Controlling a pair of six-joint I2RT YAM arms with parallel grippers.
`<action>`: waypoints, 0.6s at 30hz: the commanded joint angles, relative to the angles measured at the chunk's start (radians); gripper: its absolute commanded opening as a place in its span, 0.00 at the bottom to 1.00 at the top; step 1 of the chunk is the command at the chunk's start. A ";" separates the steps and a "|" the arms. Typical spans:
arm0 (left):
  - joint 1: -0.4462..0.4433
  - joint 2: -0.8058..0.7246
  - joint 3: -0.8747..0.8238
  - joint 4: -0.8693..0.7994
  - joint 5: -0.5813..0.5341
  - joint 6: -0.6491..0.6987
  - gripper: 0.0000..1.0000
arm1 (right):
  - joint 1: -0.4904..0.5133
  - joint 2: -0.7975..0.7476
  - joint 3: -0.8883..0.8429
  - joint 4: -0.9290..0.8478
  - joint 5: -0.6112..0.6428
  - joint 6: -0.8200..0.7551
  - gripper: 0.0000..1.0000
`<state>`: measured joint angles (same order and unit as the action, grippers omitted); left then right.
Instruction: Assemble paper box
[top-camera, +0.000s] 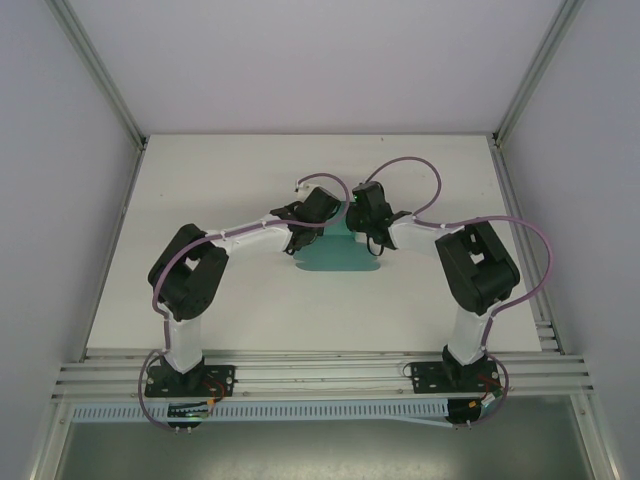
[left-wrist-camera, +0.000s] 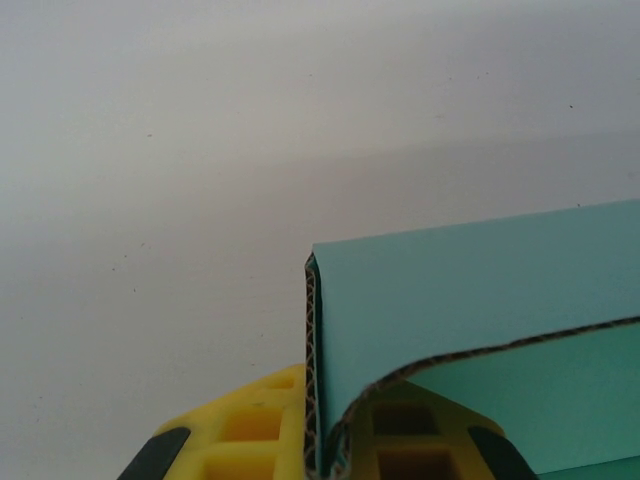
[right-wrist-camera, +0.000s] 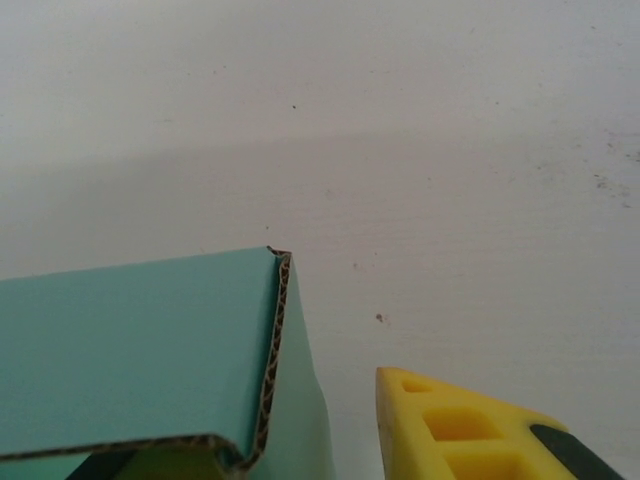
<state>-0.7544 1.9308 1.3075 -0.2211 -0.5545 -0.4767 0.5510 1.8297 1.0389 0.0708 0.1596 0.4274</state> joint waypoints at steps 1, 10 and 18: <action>-0.004 0.016 0.021 -0.037 -0.027 -0.001 0.00 | -0.002 0.022 0.017 -0.100 0.104 0.029 0.14; -0.008 0.003 0.030 -0.056 -0.053 -0.016 0.00 | 0.026 0.085 0.121 -0.262 0.273 0.049 0.00; -0.008 -0.002 0.049 -0.104 -0.068 -0.080 0.00 | 0.029 0.104 0.158 -0.494 0.557 0.366 0.00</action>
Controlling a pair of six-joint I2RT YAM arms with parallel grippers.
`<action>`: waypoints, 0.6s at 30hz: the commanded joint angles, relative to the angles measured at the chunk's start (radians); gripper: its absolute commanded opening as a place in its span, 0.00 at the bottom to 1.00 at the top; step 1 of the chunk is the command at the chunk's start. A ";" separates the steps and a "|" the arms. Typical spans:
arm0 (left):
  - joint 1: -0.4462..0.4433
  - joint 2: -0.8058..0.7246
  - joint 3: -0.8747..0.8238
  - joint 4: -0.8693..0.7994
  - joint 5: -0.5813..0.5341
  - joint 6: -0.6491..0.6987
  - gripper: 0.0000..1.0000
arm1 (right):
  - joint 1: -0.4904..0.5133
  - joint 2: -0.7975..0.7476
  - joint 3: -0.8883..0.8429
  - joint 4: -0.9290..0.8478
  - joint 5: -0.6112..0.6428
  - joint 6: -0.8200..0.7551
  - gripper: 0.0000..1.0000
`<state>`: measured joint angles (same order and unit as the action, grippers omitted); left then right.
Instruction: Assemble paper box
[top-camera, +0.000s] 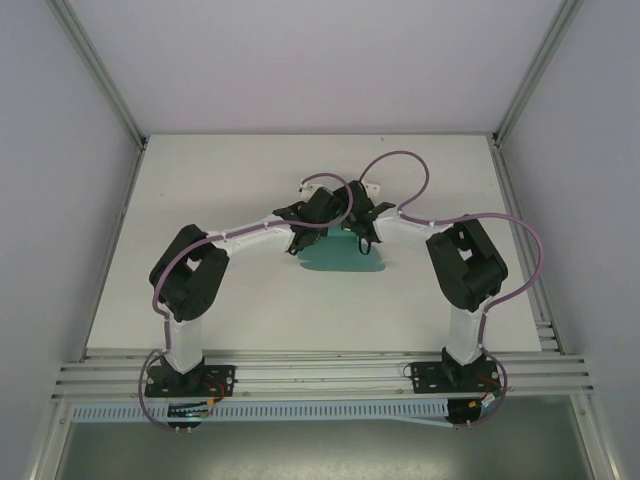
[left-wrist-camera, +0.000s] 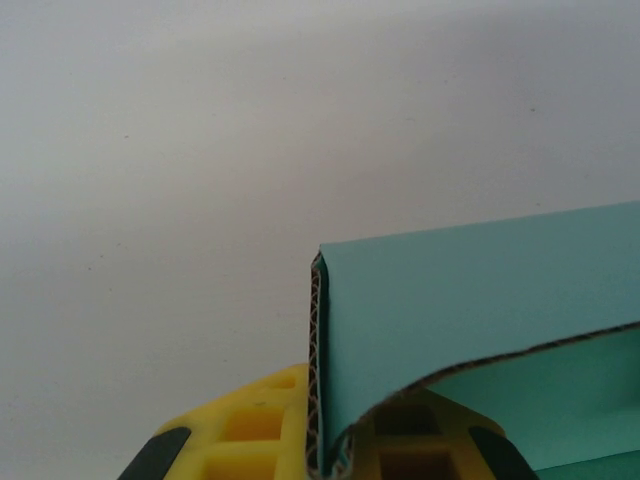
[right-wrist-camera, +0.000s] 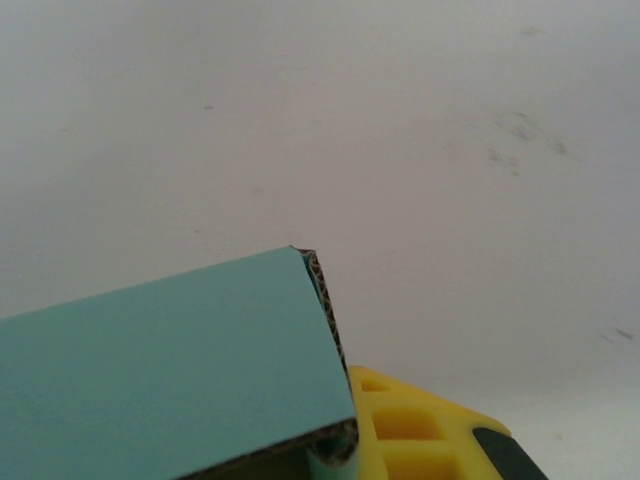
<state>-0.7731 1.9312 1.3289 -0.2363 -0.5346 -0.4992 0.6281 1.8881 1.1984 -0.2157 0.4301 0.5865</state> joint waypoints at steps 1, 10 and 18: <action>0.011 0.002 0.029 -0.089 -0.081 -0.058 0.00 | -0.048 0.048 -0.005 -0.194 0.281 0.231 0.00; 0.011 0.026 0.046 -0.076 -0.064 -0.006 0.00 | -0.047 0.031 -0.088 0.056 0.176 0.141 0.31; 0.023 0.046 0.055 -0.002 -0.021 0.175 0.00 | -0.059 -0.235 -0.269 0.473 -0.343 -0.111 0.78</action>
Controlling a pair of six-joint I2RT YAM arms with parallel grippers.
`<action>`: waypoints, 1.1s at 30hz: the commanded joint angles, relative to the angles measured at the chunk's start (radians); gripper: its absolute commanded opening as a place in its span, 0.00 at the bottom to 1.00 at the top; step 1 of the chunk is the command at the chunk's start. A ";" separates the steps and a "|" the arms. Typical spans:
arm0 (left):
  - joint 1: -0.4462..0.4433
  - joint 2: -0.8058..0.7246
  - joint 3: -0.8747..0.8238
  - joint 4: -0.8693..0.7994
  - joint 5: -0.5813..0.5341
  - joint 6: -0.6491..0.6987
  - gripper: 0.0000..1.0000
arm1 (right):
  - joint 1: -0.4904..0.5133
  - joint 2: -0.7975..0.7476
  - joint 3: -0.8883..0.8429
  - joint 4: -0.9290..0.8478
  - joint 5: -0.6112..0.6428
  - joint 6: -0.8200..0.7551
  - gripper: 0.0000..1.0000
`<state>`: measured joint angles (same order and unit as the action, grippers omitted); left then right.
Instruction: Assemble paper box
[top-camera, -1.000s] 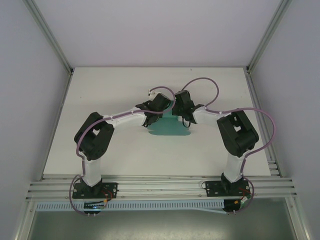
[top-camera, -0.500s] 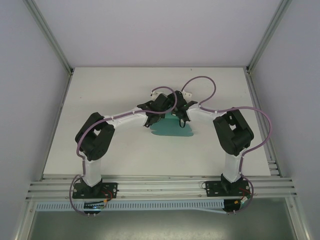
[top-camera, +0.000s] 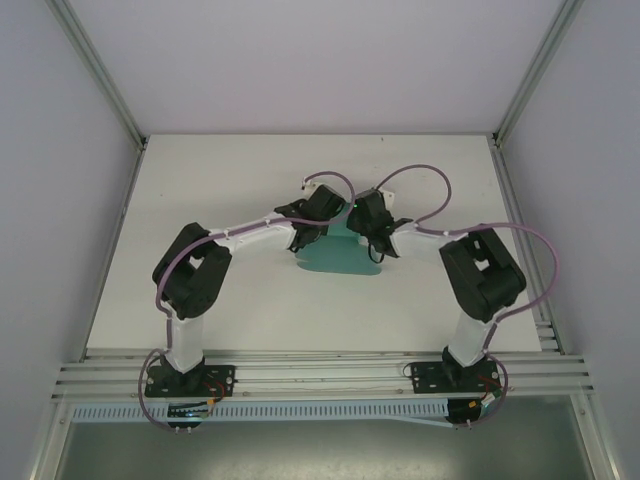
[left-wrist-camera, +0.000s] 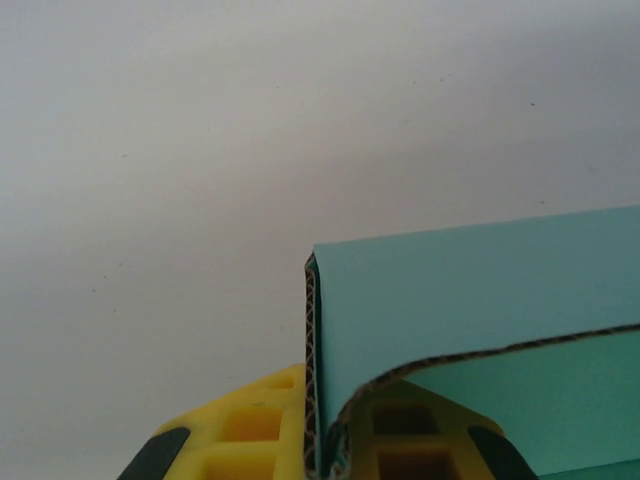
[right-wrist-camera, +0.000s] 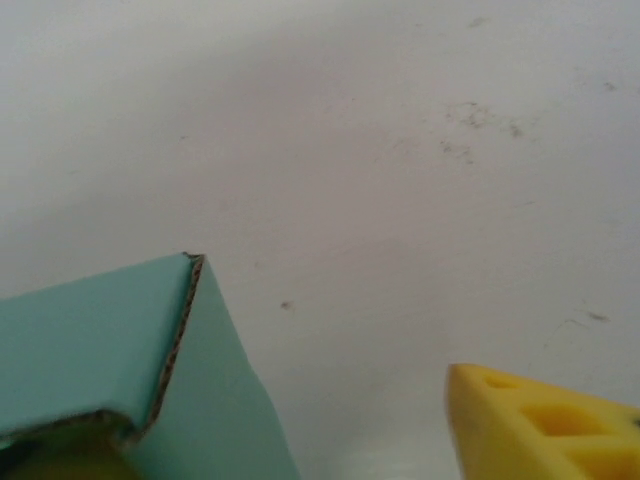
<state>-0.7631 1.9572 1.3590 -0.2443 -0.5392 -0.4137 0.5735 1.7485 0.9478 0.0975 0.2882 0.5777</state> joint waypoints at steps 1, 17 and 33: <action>0.019 0.020 0.024 0.022 0.013 0.130 0.00 | -0.006 -0.132 -0.030 0.174 -0.239 -0.113 0.95; 0.156 0.007 0.173 -0.379 0.784 1.212 0.00 | -0.267 -0.682 -0.297 -0.064 -0.290 -0.072 0.99; 0.113 0.311 0.345 -0.337 0.468 1.417 0.00 | -0.295 -0.784 -0.340 -0.208 -0.237 -0.076 0.99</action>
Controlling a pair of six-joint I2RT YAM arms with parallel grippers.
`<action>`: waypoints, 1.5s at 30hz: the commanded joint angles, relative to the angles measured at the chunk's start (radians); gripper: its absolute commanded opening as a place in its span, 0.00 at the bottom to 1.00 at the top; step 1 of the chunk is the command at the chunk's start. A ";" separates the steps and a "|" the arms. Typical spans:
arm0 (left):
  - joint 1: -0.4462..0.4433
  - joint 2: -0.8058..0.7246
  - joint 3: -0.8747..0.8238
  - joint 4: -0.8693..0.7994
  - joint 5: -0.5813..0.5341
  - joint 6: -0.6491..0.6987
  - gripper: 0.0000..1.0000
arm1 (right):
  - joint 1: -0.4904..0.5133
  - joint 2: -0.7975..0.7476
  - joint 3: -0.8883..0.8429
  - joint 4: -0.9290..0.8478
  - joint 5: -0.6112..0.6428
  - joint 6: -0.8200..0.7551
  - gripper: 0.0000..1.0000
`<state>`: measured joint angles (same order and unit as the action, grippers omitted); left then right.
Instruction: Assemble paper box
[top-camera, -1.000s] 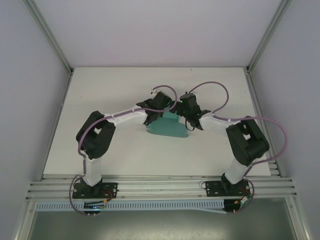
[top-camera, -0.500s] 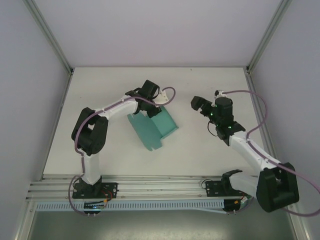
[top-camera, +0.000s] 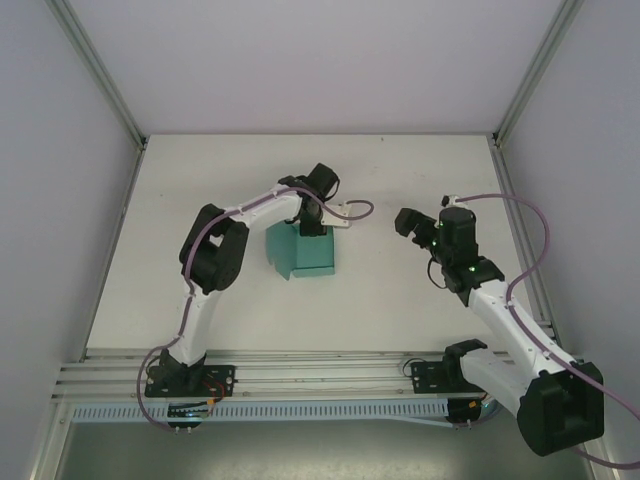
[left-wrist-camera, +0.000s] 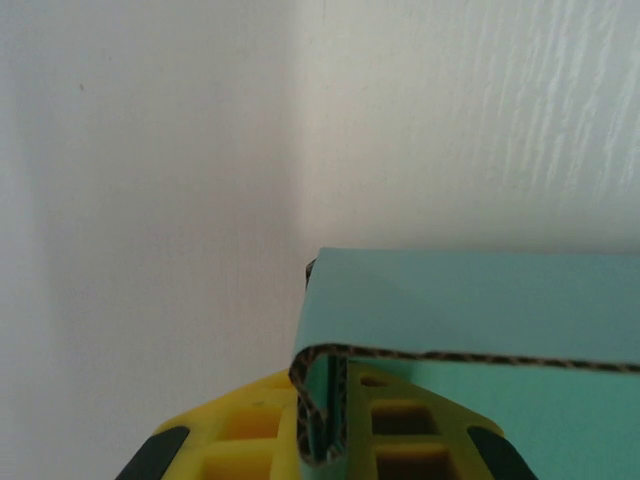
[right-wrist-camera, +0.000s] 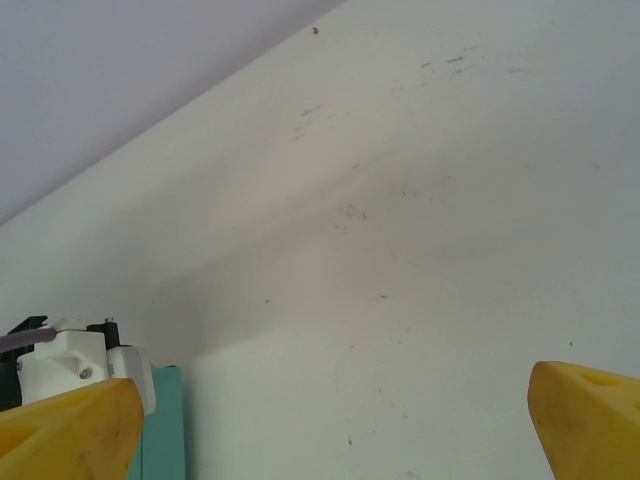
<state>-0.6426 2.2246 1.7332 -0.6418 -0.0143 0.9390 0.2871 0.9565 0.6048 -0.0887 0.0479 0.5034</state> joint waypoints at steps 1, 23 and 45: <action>-0.009 0.049 -0.037 0.076 -0.062 0.064 0.00 | -0.008 0.014 0.003 -0.021 0.001 -0.006 0.99; -0.033 -0.157 0.032 -0.012 0.142 0.011 0.63 | -0.016 0.149 0.075 0.015 -0.194 -0.153 0.99; 0.034 0.072 0.176 -0.071 0.110 0.120 0.41 | -0.016 0.227 0.096 -0.041 -0.279 -0.144 0.98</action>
<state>-0.6170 2.2612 1.9057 -0.7181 0.0963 1.0103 0.2764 1.1690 0.6846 -0.1081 -0.2016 0.3752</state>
